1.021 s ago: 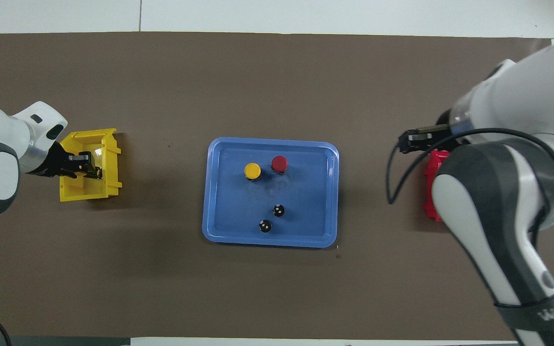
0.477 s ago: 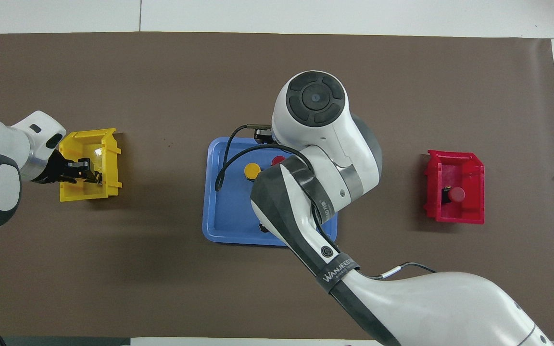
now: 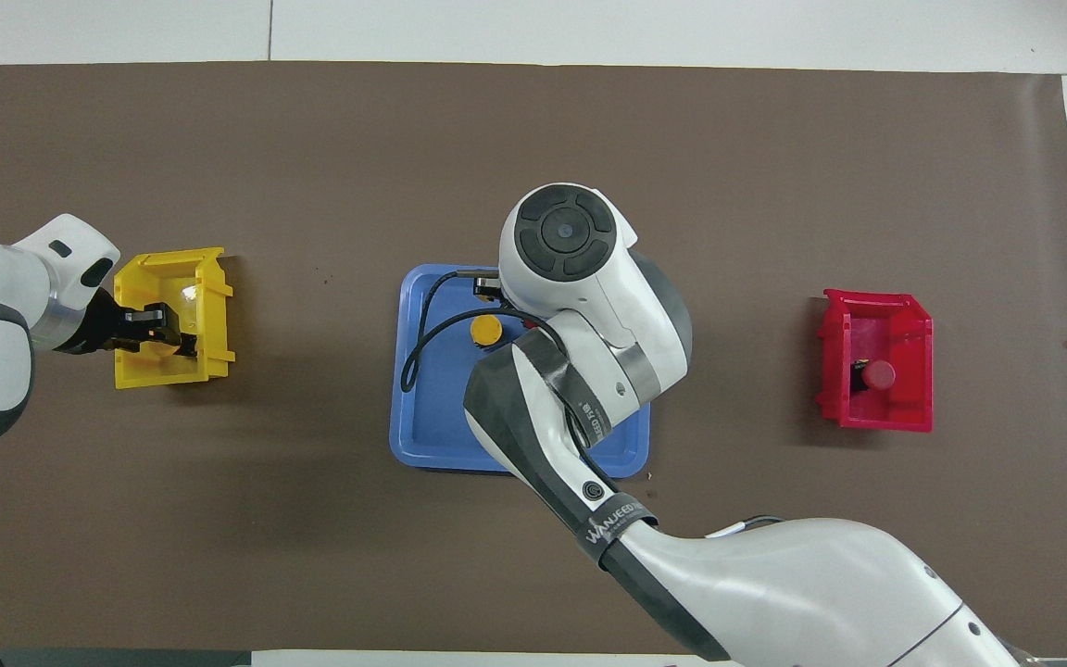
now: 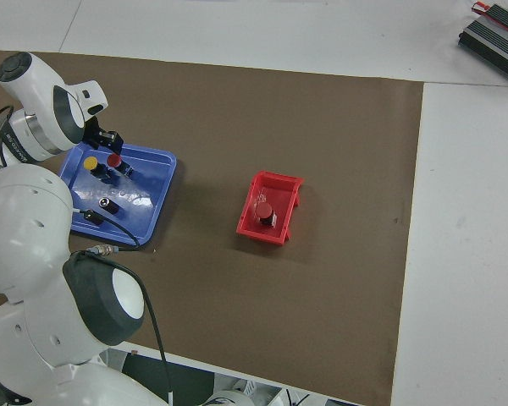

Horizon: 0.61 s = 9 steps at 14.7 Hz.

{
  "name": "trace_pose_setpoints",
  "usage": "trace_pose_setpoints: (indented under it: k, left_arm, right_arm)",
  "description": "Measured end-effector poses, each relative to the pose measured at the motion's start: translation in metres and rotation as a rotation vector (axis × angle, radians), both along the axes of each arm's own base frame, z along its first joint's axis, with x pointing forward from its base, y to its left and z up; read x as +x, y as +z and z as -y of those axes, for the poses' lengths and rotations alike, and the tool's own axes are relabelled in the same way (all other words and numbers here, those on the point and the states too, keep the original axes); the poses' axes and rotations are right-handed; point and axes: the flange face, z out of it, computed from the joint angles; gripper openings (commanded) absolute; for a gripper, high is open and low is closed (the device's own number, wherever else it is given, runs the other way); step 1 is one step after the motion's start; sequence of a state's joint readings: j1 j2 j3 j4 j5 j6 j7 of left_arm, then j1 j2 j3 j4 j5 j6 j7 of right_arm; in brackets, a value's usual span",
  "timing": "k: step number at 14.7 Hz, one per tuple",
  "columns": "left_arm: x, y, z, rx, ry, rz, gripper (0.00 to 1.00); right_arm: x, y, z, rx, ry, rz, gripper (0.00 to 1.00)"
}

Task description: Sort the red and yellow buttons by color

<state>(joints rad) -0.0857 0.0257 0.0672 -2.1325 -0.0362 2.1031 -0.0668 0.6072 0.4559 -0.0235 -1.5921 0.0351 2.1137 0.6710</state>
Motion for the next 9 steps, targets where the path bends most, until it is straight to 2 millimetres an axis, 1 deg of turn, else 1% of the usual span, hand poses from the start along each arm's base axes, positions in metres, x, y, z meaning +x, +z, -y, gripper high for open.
trace_pose_setpoints:
  k: [1,2,3,5,7,8,9]
  left_arm:
    - [0.003,0.011,0.0,-0.001,-0.001,-0.001,0.63]
    - [0.008,0.029,0.001,-0.002,-0.003,-0.001,0.93]
    - [0.013,0.051,0.001,-0.003,-0.008,0.001,1.0]
    - [0.02,0.108,0.003,0.017,-0.041,0.012,1.0]
    - [0.019,0.165,0.009,0.03,-0.116,0.013,1.0]
    - [0.016,0.191,0.012,0.03,-0.156,0.021,1.0]
    - [0.013,0.212,0.015,0.029,-0.181,0.027,1.0]
  right_arm:
    - [-0.001,-0.003,0.001,-0.003,-0.001,-0.003,0.66]
    - [-0.001,-0.004,0.002,-0.004,-0.002,-0.005,0.66]
    - [-0.002,-0.005,0.002,-0.004,-0.001,-0.004,0.66]
    - [-0.003,-0.01,0.003,0.0,-0.002,0.003,0.66]
    - [-0.004,-0.017,0.004,0.001,-0.002,0.003,0.66]
    - [-0.005,-0.019,0.005,-0.001,-0.002,0.001,0.63]
    - [-0.006,-0.021,0.005,-0.003,-0.002,-0.002,0.59]
